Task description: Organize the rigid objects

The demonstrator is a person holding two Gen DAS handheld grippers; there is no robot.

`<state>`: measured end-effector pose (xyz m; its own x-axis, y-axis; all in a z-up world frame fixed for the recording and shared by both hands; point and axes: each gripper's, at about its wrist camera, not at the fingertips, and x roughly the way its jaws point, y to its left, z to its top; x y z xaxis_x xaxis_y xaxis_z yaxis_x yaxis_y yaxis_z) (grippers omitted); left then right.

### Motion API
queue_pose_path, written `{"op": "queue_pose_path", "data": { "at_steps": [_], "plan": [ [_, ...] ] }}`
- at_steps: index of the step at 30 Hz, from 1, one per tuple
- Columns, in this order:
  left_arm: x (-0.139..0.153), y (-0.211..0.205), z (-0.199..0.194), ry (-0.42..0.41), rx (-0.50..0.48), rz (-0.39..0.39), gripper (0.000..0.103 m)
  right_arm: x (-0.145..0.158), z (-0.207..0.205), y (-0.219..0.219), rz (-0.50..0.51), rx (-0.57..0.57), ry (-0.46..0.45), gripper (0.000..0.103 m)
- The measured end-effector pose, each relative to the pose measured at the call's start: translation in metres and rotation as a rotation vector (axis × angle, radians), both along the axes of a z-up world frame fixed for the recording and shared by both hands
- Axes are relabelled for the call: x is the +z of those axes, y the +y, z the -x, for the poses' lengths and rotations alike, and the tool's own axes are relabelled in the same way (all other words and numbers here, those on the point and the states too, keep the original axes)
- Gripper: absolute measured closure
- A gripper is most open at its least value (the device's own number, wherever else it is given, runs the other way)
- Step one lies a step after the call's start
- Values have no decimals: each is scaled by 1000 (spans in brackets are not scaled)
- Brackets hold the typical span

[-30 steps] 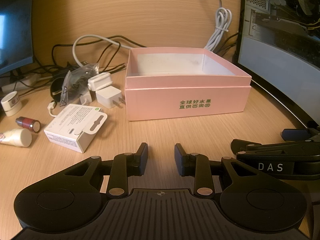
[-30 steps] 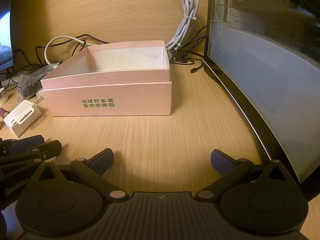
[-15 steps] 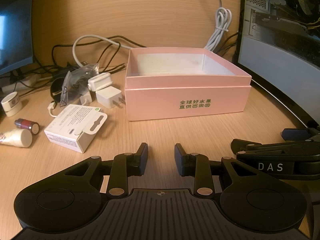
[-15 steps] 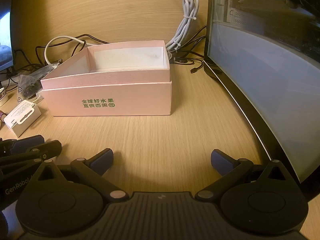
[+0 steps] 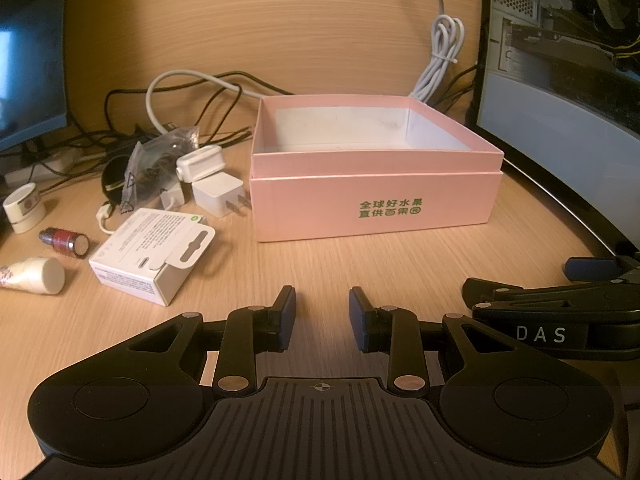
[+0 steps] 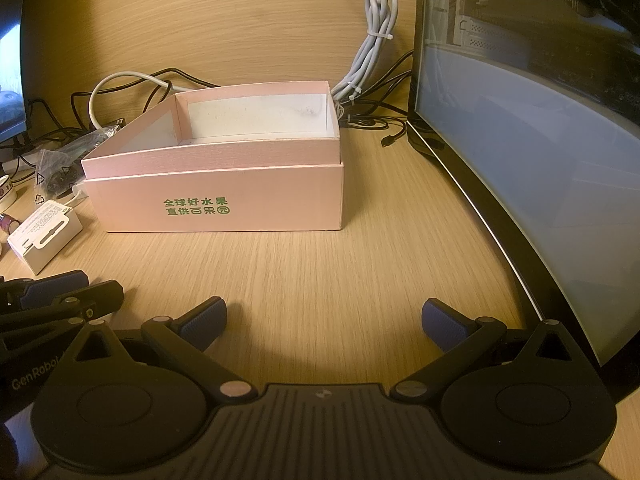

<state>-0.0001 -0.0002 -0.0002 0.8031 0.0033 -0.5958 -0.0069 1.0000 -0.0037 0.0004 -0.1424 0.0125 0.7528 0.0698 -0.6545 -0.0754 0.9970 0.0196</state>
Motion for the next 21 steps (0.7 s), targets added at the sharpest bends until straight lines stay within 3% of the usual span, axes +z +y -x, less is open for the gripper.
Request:
{"op": "queue_pose_path", "data": {
  "at_steps": [21],
  "plan": [
    [3,4,2,2,2,-1,70,0,0,0,0,0,0,0]
  ]
}}
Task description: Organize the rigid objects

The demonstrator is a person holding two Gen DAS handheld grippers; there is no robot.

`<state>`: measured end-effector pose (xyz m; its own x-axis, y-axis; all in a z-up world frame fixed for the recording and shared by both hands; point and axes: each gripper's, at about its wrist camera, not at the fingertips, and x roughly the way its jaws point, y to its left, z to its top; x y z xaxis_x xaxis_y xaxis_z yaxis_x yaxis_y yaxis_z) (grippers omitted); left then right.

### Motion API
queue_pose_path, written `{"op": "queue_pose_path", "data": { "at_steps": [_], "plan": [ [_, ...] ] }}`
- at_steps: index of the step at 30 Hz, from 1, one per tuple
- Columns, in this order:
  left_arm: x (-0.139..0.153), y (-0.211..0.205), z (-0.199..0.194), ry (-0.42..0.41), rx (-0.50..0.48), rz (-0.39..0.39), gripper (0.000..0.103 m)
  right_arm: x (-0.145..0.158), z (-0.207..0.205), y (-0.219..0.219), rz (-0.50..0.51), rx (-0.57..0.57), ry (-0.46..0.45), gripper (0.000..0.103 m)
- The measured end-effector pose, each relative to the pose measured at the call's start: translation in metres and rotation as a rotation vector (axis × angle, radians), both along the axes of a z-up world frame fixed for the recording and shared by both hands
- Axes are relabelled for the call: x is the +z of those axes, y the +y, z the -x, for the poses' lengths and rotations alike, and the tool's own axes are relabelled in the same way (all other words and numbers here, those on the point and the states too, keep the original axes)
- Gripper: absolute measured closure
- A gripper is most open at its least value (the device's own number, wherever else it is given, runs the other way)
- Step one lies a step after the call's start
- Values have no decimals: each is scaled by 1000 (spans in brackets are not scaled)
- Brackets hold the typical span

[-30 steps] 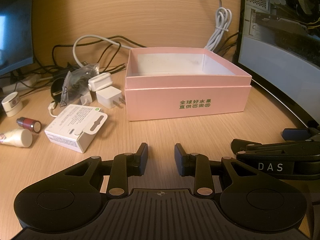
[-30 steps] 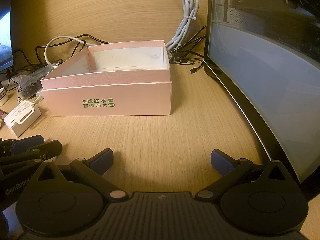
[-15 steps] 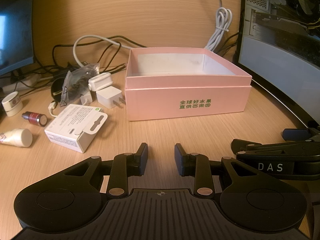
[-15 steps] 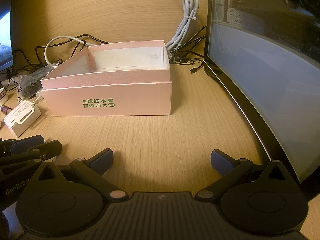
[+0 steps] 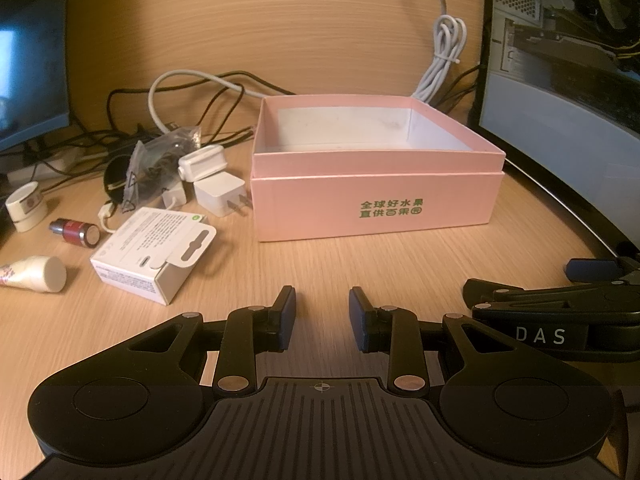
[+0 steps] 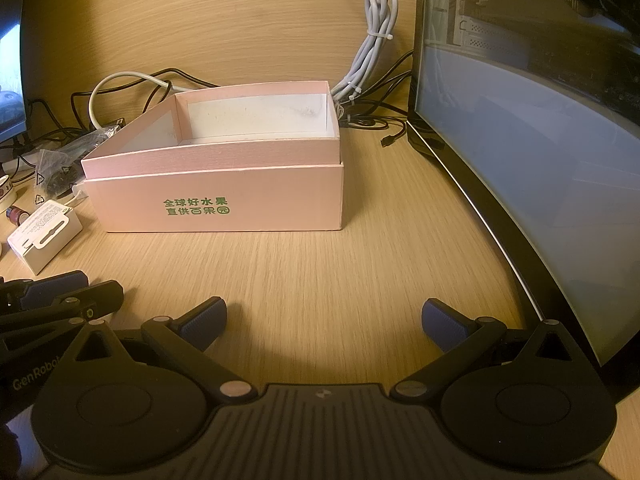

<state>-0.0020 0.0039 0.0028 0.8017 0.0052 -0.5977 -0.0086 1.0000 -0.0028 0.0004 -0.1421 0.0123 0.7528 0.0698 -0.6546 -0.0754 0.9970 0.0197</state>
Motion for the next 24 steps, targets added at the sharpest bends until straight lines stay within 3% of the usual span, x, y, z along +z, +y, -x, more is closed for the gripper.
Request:
{"op": "queue_pose_path", "data": {
  "at_steps": [13,19,22,24],
  "plan": [
    [0,0,0,5,1,-4,70,0,0,0,-1,-1,0,0],
    [4,5,2,12,-14,-10,72,5,-8,-5,4,51,74,0],
    [16,26,8,19,-65,25,73,5,-10,-5,3,69,99,0],
    [32,52,10,10,-49,43,73,6,-10,-3,6,53,121,0]
  ]
}}
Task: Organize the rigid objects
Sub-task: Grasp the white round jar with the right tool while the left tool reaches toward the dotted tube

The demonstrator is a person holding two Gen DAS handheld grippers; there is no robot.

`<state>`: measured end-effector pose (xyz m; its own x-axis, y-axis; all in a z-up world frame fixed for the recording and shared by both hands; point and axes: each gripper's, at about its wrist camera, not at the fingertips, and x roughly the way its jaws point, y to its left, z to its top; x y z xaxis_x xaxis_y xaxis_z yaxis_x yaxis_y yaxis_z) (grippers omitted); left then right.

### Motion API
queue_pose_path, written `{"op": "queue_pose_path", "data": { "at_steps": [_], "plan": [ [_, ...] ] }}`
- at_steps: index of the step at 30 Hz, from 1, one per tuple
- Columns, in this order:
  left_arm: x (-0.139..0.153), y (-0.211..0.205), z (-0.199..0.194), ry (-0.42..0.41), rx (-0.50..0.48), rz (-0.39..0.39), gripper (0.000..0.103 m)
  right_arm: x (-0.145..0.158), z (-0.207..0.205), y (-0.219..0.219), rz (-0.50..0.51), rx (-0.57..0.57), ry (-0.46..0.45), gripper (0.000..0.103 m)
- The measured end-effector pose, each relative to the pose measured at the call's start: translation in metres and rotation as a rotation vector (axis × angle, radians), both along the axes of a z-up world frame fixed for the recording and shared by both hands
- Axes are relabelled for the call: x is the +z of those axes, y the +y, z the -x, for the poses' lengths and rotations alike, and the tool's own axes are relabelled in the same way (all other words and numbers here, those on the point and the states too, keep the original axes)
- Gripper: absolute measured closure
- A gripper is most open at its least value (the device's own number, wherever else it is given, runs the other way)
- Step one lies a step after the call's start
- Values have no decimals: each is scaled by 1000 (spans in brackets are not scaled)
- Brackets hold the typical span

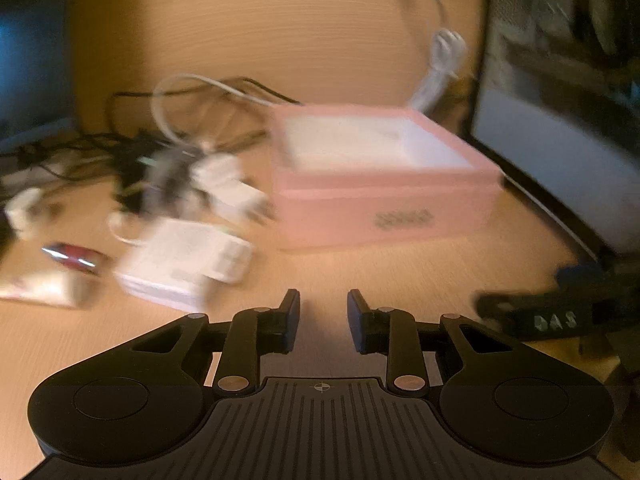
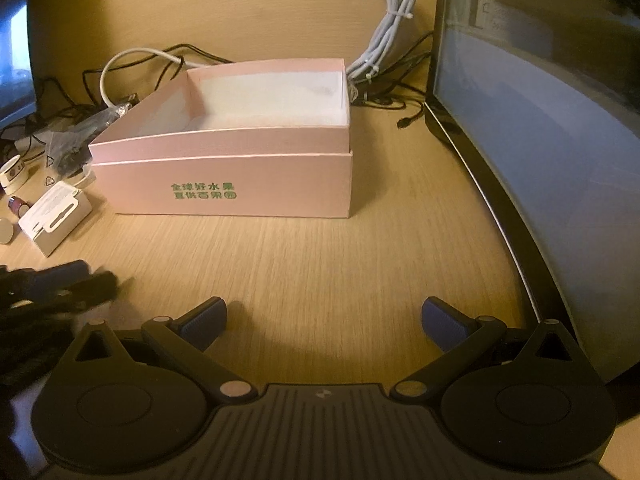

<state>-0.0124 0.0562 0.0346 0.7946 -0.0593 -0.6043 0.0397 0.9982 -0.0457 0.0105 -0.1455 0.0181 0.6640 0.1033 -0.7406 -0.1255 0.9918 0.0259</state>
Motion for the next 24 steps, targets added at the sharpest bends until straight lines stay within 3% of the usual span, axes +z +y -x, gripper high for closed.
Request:
{"op": "queue_pose_path", "data": {
  "at_steps": [4,5,6,10,12,15,18,21,24],
  "plan": [
    [39,94,12,-23,128,93,75,5,-5,7,14,-34,73,0],
    [45,119,16,-7,152,124,75,8,-8,12,11,-18,96,3],
    [48,142,20,13,173,153,75,12,-8,20,11,16,96,16],
    [44,229,37,171,279,279,75,51,2,94,20,177,-89,20],
    [41,261,50,209,313,331,75,67,-4,150,-7,343,-116,19],
    [43,286,83,178,328,333,75,77,-24,249,-31,589,-114,20],
    [48,304,113,162,333,306,75,67,-49,333,34,769,-108,20],
    [56,317,142,152,337,302,75,51,-82,391,76,829,-92,24],
    [60,330,162,139,360,272,75,42,-115,424,43,864,-36,29]
  ]
}}
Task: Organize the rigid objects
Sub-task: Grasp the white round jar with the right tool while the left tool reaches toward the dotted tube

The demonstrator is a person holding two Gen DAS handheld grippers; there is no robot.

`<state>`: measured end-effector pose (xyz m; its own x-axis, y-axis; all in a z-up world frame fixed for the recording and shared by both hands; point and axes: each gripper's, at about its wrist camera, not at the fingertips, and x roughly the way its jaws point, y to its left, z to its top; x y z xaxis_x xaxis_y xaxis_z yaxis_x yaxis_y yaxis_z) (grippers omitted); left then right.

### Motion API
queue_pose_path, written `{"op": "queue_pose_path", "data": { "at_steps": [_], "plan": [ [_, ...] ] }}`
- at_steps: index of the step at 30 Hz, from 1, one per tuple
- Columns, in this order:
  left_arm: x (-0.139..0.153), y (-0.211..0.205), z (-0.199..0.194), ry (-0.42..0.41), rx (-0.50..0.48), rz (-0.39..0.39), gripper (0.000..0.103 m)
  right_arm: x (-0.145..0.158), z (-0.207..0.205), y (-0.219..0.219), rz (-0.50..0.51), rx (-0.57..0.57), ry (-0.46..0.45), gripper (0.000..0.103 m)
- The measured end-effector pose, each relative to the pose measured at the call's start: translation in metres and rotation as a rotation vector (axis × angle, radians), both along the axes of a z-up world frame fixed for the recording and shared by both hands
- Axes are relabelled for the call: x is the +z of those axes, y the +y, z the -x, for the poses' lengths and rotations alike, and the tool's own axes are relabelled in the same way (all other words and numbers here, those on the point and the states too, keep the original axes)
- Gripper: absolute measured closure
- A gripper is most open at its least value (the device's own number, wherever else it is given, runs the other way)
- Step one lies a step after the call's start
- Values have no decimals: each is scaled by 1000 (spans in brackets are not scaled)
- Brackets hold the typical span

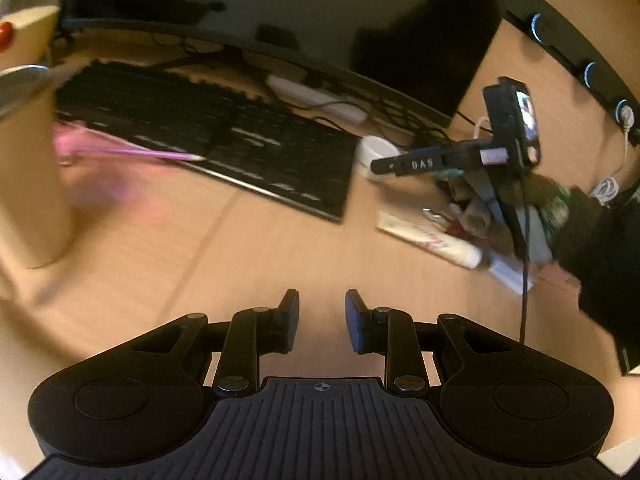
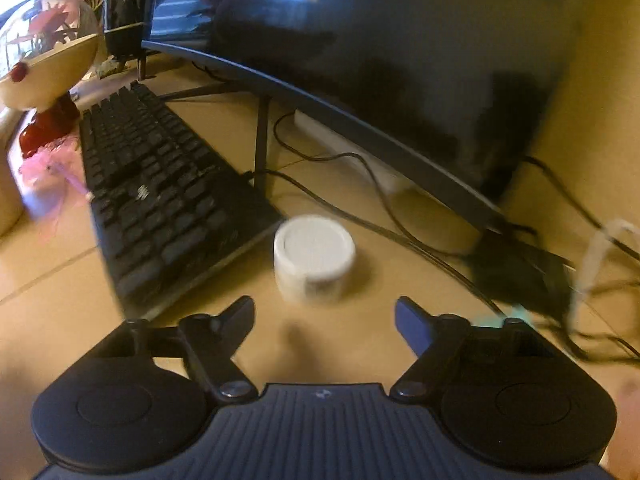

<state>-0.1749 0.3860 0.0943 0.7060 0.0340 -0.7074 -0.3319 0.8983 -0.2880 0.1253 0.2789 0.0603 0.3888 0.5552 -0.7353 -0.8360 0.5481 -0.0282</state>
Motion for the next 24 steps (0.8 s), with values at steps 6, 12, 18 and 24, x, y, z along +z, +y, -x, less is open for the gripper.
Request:
{"op": "queue_pose_path", "data": {
  "at_steps": [6,12,18,24],
  "plan": [
    [-12,15,-5,-6,26,55,75,-4,-19,6,-33,-3,83,50],
    [-31,-17,-73,25,-113,167,75,42,34,-65,-31,-104,-24,50],
    [-38,-48,-147,10,-15,360,75,42,97,-179,94,-393,-68,49],
    [-43,-63,-188,38,158,278,75,12,134,-269,140,-621,-40,49]
  ]
}}
